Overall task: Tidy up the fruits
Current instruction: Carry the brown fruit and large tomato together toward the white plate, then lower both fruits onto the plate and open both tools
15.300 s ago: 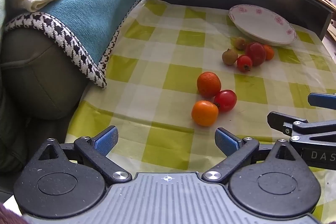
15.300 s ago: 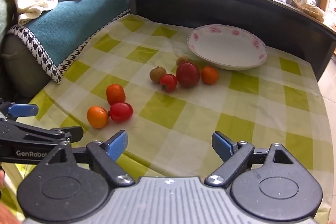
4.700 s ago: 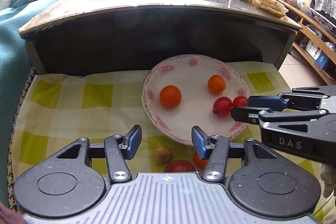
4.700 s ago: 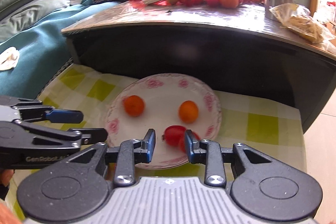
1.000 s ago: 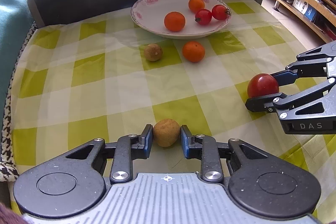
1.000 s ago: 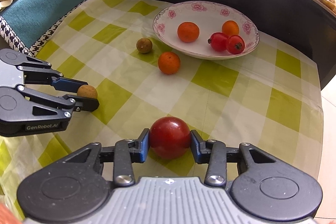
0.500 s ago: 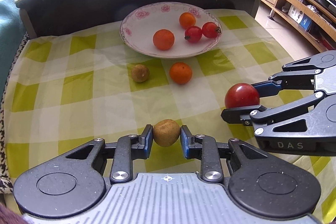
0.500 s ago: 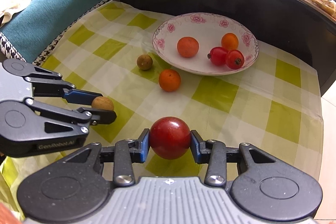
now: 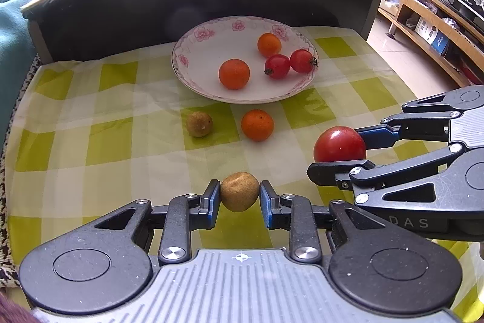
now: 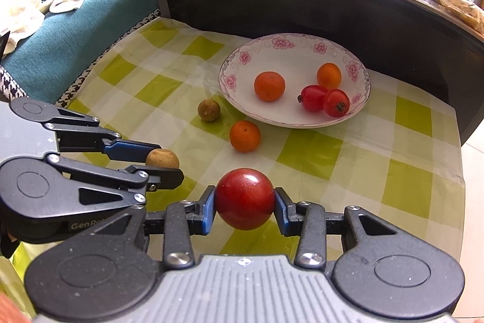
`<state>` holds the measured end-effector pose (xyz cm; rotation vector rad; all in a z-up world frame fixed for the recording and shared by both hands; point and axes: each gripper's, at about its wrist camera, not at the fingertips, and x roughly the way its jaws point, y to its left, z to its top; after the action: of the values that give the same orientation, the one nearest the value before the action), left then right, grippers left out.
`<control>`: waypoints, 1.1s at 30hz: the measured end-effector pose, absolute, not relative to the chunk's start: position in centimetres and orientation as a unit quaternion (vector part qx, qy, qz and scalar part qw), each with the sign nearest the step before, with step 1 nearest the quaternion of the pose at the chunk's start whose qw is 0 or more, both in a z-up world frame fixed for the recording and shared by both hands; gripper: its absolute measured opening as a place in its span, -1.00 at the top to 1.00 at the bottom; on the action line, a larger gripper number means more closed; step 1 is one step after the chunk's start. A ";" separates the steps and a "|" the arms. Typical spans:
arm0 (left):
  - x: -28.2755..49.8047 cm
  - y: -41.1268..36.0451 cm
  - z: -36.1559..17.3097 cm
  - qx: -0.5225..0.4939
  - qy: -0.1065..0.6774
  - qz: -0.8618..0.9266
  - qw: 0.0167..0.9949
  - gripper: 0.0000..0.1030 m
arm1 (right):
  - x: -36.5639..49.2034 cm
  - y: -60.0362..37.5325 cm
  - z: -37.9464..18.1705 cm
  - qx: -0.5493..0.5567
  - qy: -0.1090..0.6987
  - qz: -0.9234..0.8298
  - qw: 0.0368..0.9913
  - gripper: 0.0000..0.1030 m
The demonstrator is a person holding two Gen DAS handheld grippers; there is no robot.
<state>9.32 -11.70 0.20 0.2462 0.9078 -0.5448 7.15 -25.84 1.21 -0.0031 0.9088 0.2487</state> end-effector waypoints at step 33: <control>16.6 -15.5 3.1 0.120 0.377 -0.247 0.884 0.34 | 14.2 -29.8 3.7 0.031 0.380 0.071 0.922 0.18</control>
<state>16.59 -15.51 3.07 0.2504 0.7855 -0.5150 14.24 -29.85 3.67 0.0643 0.7812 0.1450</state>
